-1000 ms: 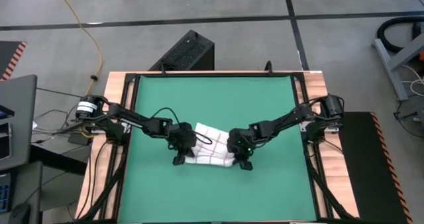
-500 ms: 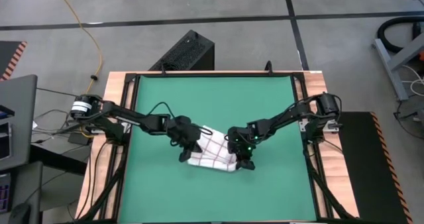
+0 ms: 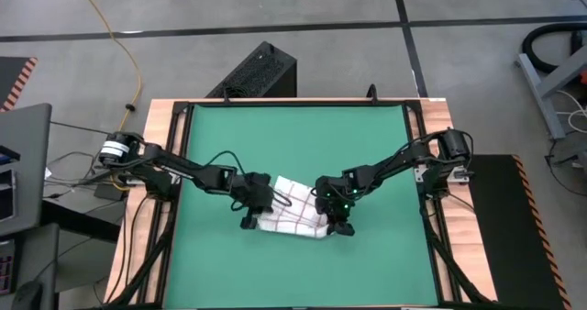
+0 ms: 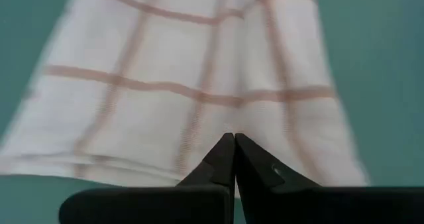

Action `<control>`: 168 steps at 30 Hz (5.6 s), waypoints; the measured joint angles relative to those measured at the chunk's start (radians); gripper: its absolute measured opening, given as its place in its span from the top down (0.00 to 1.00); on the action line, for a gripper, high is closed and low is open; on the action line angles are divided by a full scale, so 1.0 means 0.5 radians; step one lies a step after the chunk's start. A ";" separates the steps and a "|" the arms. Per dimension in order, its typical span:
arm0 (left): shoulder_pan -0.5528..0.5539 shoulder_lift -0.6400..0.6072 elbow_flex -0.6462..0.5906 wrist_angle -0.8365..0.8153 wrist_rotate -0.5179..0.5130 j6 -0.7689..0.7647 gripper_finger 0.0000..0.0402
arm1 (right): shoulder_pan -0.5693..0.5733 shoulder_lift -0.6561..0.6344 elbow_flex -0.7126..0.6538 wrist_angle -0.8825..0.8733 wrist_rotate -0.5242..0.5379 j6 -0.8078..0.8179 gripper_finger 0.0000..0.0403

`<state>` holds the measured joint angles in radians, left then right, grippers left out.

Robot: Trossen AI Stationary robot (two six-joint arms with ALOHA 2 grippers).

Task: Roll towel into tight, uniform cylinder
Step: Roll the white patterned towel

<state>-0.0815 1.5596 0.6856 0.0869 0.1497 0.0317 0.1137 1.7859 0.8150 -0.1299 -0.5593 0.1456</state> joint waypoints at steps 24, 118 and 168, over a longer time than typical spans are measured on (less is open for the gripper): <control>-0.144 -0.231 -0.112 0.181 0.168 -0.316 1.00 | 0.007 -0.001 0.001 0.004 0.017 -0.030 0.91; 0.231 0.625 0.191 0.123 0.348 -0.404 1.00 | 0.029 -0.075 0.096 -0.274 0.073 0.473 0.91; 0.316 0.001 0.143 -0.486 0.034 -0.462 1.00 | -0.628 -0.144 -0.055 -0.445 -0.157 0.324 0.91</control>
<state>0.0767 1.5600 0.7570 -0.1561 0.1666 -0.1994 -0.2001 1.7141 0.7877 -0.3523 -0.6377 0.3074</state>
